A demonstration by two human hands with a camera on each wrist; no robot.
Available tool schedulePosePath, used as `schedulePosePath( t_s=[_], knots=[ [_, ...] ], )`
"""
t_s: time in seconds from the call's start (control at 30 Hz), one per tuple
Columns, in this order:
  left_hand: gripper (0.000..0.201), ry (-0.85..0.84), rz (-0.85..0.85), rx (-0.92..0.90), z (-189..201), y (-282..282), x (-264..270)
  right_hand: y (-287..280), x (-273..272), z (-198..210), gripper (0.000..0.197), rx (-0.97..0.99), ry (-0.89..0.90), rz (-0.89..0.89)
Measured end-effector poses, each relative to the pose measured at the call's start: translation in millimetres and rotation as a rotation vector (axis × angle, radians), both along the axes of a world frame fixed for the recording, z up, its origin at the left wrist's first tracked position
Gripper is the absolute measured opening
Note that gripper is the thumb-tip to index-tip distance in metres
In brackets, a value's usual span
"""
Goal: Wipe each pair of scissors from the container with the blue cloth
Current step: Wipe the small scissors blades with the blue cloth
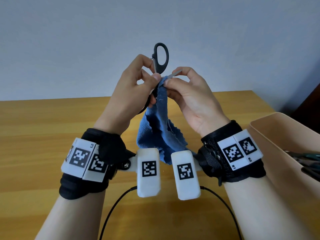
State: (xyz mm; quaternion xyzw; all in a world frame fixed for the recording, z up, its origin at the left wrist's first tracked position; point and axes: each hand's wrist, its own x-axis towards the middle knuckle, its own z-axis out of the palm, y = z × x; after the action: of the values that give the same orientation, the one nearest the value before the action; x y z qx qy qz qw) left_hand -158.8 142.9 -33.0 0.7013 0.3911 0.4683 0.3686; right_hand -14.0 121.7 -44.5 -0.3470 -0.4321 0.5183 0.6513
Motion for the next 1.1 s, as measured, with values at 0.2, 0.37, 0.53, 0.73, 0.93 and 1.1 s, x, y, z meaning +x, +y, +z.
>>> schedulePosePath(
  t_s=[0.2, 0.37, 0.53, 0.73, 0.93, 1.1],
  knots=[
    [0.006, 0.008, 0.003, 0.013, -0.7, -0.7, 2.2, 1.5, 1.3, -2.6, 0.039, -0.043, 0.042, -0.027],
    [0.005, -0.005, 0.003, 0.015, 0.9, -0.5, 0.9, 3.1, 0.2, 0.7, 0.037, -0.044, 0.115, -0.066],
    [0.008, 0.004, 0.015, 0.012, -1.1, -0.4, 2.6, 1.8, 2.6, -0.6, 0.04, -0.034, 0.074, -0.013],
    [0.004, -0.007, 0.005, 0.019, -1.1, 0.4, 1.9, 3.3, 8.1, 2.2, 0.035, -0.061, 0.091, -0.068],
    [0.004, 0.003, 0.04, 0.008, -2.9, 1.0, 1.4, 4.0, 9.2, 0.1, 0.026, -0.08, -0.032, -0.143],
    [0.008, -0.099, 0.109, -0.099, -0.3, 4.2, -4.5, 7.3, 18.2, -1.1, 0.02, -0.087, -0.131, -0.205]
  ],
)
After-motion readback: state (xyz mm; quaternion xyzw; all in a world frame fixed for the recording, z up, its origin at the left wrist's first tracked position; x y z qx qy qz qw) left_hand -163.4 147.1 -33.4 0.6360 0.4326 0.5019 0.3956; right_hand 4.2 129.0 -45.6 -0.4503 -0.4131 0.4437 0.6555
